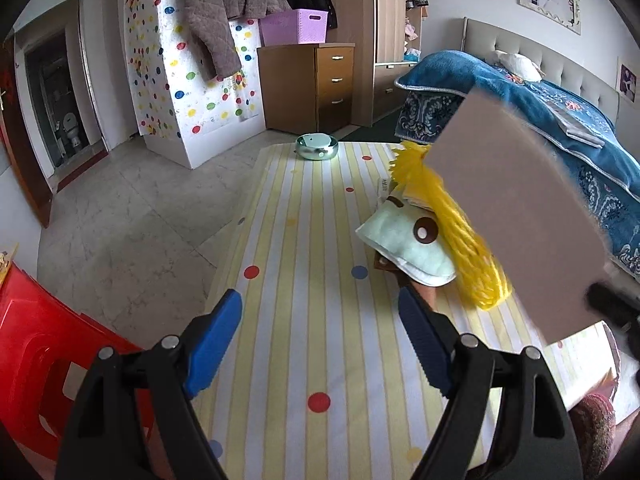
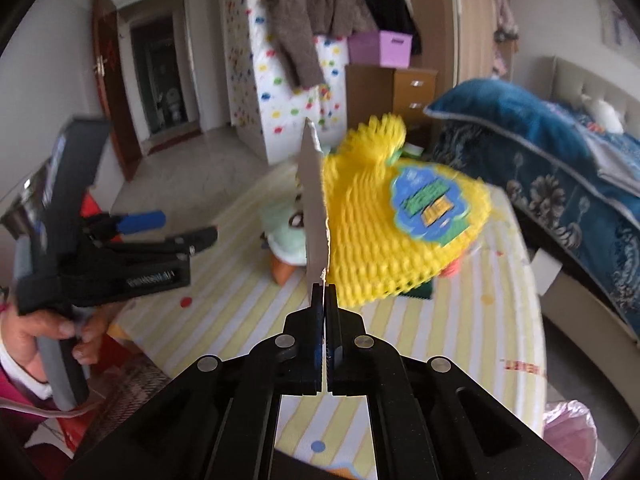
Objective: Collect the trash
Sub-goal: 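Grasp the white cardboard box flap with the right tool, then grasp the yellow fruit net with the left tool while the right tool holds the cardboard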
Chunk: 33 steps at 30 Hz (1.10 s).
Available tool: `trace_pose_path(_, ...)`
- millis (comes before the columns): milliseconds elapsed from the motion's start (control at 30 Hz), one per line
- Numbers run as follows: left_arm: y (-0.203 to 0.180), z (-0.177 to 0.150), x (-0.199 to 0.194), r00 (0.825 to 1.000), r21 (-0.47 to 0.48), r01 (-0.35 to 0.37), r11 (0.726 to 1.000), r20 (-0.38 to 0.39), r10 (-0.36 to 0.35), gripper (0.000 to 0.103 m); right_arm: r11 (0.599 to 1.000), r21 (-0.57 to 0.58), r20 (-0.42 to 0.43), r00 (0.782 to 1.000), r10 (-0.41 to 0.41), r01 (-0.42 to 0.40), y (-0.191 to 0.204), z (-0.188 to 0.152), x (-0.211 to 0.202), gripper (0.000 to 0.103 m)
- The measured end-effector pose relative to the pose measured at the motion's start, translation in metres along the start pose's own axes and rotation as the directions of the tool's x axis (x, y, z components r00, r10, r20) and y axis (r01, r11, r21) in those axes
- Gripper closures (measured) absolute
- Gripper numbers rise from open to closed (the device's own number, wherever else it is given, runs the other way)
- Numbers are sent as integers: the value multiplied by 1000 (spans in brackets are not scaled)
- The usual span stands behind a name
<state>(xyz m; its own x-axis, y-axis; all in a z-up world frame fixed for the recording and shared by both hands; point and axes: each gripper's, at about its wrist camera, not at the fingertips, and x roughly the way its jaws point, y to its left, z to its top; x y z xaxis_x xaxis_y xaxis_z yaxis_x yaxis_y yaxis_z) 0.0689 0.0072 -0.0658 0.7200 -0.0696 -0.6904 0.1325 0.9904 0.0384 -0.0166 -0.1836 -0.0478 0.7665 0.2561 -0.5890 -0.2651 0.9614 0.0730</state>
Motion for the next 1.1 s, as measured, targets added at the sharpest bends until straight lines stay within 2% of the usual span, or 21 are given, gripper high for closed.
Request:
trace_pose_path(100,-5,1,-2,1000,9,11,1000,0,-11,25,999,19,45,998,-38,37,-5,1,-19,103)
trace_pose_path(233,-14,0,-4,999,27,33,999,1,-33,20,989,62,89,986,-140,134,-22,3,-46,103)
trace_pose_path(300,-22,-1,-4,999,42,46,998,5,-46,16,977,87,80,976,-203,196,-32,0,-52,103)
trace_pose_path(467,-40,3,-2,996,82,85,993,12,-86,8,952,146,47,959,-278,269,-55,-3,-57,103)
trace_pose_path(567,-51,9,1,994,93,108,990,22,-110,7,937,173,26,949,-313,304,-70,-5,-55,102)
trace_pose_path(767,-69,27,17,985,92,167,982,23,-170,7,920,196,-11,939,-345,340,-92,-14,-47,102)
trace_pose_path(1100,-96,53,63,965,85,262,961,-41,-259,7,914,204,-53,936,-347,351,-110,-19,-24,102)
